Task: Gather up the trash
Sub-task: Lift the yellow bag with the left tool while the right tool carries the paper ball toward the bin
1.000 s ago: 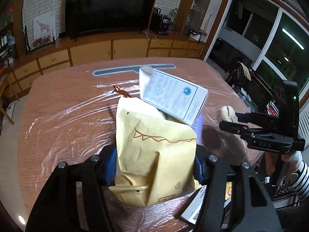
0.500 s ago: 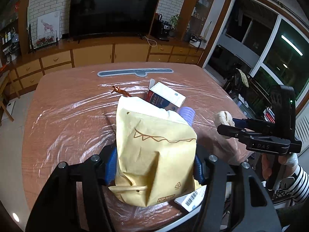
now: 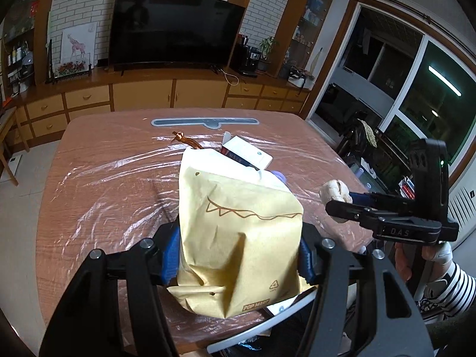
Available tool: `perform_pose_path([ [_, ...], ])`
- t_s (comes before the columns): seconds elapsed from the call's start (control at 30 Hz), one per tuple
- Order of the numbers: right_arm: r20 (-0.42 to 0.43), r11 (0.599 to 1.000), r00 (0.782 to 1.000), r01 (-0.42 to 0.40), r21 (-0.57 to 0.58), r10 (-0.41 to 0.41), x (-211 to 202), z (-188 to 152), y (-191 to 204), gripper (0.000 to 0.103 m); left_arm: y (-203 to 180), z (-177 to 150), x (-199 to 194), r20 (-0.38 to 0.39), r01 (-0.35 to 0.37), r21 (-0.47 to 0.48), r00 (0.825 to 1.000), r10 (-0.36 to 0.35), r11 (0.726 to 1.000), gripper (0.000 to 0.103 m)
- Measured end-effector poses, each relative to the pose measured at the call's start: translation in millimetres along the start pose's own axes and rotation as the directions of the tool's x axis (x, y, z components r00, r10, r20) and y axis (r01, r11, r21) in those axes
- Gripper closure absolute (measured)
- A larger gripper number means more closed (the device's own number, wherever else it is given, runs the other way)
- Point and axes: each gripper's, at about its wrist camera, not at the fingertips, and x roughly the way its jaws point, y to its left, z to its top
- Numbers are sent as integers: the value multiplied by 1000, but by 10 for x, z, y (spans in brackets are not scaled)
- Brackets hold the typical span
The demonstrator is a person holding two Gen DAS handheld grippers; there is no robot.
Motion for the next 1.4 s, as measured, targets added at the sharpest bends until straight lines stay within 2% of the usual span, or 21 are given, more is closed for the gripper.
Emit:
perform_pose_path([
  [0.43, -11, 999, 999, -34, 27, 34, -171, -202, 56, 53, -111, -187, -70, -32, 30, 32, 999, -29, 999, 42],
  [1.03, -5, 998, 998, -63, 29, 64, -460, -379, 180, 53, -378, -352, -337, -47, 130, 83, 991, -127, 988, 42],
  [1.4, -43, 997, 996, -76, 33, 77, -509, -578, 258, 53, -597, -648, -334, -149, 180, 147, 976, -158, 973, 42],
])
